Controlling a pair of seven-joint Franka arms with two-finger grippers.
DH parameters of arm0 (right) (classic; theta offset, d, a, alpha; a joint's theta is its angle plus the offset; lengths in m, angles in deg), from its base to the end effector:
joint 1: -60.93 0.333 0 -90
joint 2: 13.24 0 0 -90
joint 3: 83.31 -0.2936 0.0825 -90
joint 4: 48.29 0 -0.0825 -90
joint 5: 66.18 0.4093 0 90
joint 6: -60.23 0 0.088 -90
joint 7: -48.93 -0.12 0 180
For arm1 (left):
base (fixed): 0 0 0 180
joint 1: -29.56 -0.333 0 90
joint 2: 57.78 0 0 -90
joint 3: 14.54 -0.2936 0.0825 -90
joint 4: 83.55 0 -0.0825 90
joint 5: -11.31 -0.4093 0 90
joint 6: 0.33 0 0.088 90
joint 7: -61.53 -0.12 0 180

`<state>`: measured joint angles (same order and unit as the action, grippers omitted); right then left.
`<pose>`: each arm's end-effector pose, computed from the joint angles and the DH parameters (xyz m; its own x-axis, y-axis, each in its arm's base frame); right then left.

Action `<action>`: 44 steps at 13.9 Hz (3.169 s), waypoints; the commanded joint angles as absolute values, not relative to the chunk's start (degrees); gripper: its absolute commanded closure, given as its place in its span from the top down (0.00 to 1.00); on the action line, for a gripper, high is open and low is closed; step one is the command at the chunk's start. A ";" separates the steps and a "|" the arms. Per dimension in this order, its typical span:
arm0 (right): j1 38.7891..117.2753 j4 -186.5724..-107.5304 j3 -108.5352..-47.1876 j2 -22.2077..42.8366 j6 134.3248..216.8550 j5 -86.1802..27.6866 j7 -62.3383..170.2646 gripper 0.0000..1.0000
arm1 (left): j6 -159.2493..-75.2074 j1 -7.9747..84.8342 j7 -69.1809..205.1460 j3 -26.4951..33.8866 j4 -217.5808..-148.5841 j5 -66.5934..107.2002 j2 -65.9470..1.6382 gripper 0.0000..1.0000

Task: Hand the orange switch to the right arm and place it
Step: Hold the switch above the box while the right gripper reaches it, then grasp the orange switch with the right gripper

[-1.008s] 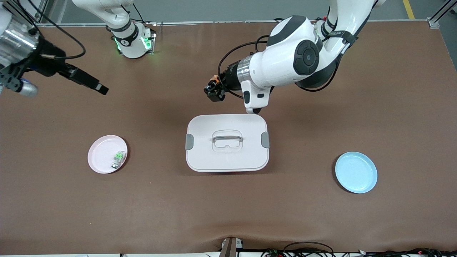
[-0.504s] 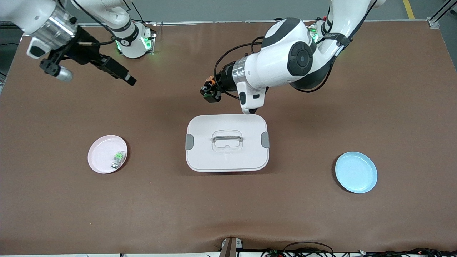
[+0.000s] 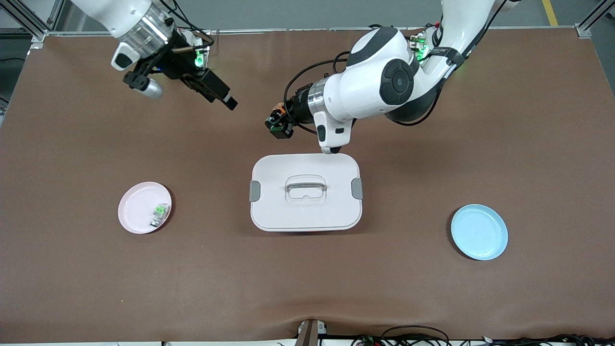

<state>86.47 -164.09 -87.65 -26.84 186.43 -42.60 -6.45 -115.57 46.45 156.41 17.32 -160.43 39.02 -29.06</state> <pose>0.4742 0.2965 0.5610 0.8269 -0.5529 -0.1025 -0.5207 -0.6841 -0.5108 0.5152 -0.5190 0.4766 0.3879 0.6295 -0.6732 0.8812 -0.4674 0.0706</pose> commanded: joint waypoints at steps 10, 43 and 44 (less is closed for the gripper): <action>86.60 -171.25 -97.54 -25.81 202.07 -44.82 -16.89 1.00 | -116.08 47.13 157.42 17.10 -159.04 39.35 -28.42 0.00; 88.53 -171.43 -100.01 -20.44 209.03 -55.02 -22.08 0.00 | -115.38 47.84 157.42 17.01 -159.22 39.00 -28.42 1.00; 88.53 -171.43 -100.01 -20.36 209.03 -55.02 -22.08 0.00 | -115.38 47.84 157.42 17.10 -159.22 39.00 -28.51 1.00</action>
